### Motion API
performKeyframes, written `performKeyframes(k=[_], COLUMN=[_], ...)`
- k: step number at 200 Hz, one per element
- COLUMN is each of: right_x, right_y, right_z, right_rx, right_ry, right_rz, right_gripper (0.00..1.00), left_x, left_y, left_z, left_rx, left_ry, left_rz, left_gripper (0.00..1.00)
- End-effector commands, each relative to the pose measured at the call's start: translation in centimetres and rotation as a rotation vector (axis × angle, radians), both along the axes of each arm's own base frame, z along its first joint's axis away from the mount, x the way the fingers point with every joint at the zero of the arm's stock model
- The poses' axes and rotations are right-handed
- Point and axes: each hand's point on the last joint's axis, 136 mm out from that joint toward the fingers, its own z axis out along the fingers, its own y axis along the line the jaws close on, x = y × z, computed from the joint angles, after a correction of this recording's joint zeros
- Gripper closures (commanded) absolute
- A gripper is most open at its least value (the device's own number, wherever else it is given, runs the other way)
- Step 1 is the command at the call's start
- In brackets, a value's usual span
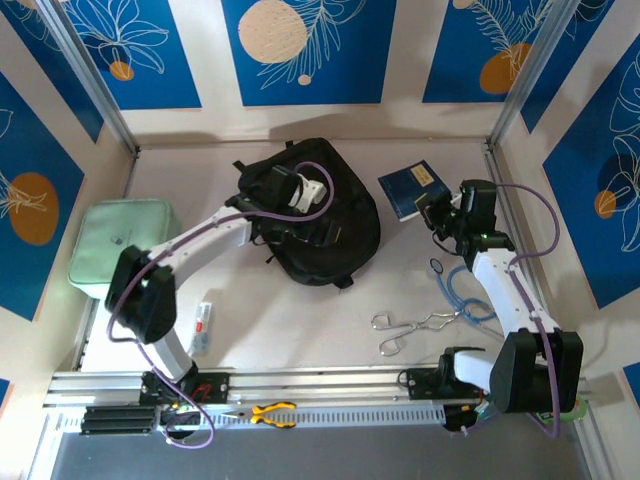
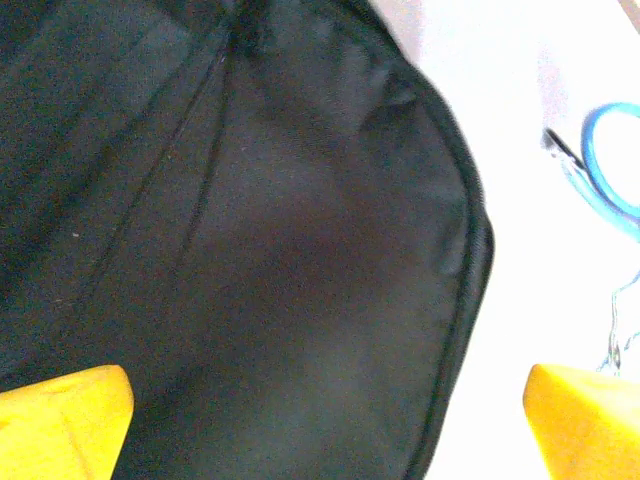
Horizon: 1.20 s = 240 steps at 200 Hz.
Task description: Pack books, pencil case, and school supplies into a backpack
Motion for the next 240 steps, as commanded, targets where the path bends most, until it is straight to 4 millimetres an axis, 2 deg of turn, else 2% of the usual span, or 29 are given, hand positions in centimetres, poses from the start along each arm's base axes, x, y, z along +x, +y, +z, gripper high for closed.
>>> performKeyframes(k=[1,21,42,73,113,154,226,240], right_x=[-0.3,-0.2,-0.1,-0.2,-0.6,-0.8,-0.8,-0.9], right_y=[-0.3,-0.3,-0.3,-0.3,-0.2,-0.3,-0.5,-0.7], right_z=[-0.1,-0.2,-0.5,-0.7,-0.8,-1.1,-1.1,-1.0], right_rx=[-0.01,-0.003,0.001,0.001,0.002,0.004,0.011,0.011], right_ry=[-0.006,-0.001,0.009,0.025,0.028,0.038,0.041,0.04], right_rz=[-0.001,-0.005,-0.005,-0.001,0.003,0.002,-0.005,-0.009], right_gripper=[1.0,1.0,1.0,1.0,1.0,1.0,1.0,1.0], left_x=[-3.3,-4.6,-6.1,-7.6,-6.9,-6.5,-6.5,-6.4], left_y=[1.7,1.4,0.5,-0.6,-0.3,-0.4,-0.5,-0.5], left_z=[-1.8,-2.4,-3.5,-5.3,-7.5,-8.4,-8.0,-7.7], left_rx=[0.189,0.275,0.345,0.413,0.529,0.568,0.563,0.557], left_ry=[-0.04,-0.066,-0.069,-0.024,-0.04,-0.018,-0.027,-0.039], left_rz=[-0.182,-0.272,-0.389,-0.518,-0.559,-0.585,-0.602,-0.595], left_gripper=[0.0,0.0,0.05,0.22,0.39,0.57,0.88,0.92])
